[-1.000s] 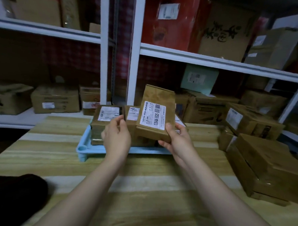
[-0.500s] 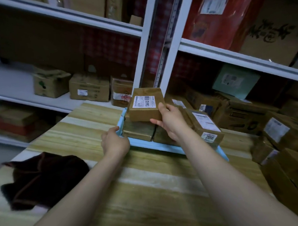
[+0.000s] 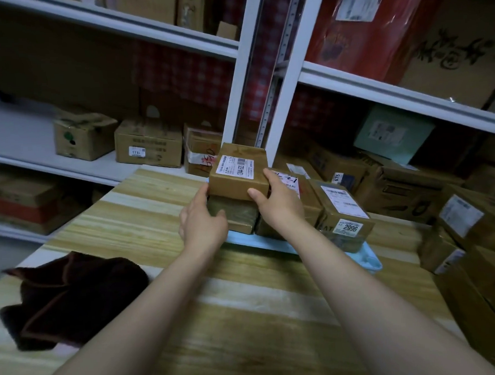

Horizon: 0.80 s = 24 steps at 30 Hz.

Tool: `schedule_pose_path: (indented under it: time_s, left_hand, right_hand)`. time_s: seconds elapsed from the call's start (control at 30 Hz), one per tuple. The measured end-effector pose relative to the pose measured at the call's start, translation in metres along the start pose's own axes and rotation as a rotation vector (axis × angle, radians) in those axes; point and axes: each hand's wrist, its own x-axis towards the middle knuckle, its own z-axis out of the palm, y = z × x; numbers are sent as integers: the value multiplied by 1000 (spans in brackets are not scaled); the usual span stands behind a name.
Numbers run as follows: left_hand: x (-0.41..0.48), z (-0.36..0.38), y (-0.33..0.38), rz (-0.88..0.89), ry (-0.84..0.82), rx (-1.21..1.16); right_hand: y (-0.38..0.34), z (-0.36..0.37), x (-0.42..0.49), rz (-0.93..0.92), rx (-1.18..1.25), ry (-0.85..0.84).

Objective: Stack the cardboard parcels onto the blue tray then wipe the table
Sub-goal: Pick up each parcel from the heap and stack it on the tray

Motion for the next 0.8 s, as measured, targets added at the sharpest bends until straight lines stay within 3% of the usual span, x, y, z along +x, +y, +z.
schedule_pose_path:
  time_s: [0.3, 0.5, 0.8]
  left_hand:
    - [-5, 5, 1, -15, -27, -3]
    - [-36, 23, 7, -97, 181, 25]
    - [-125, 141, 38, 93, -348, -38]
  right_hand:
    - [11, 10, 6, 132, 114, -89]
    - [44, -10, -14, 55, 298, 114]
    - [162, -114, -79, 207, 353, 494]
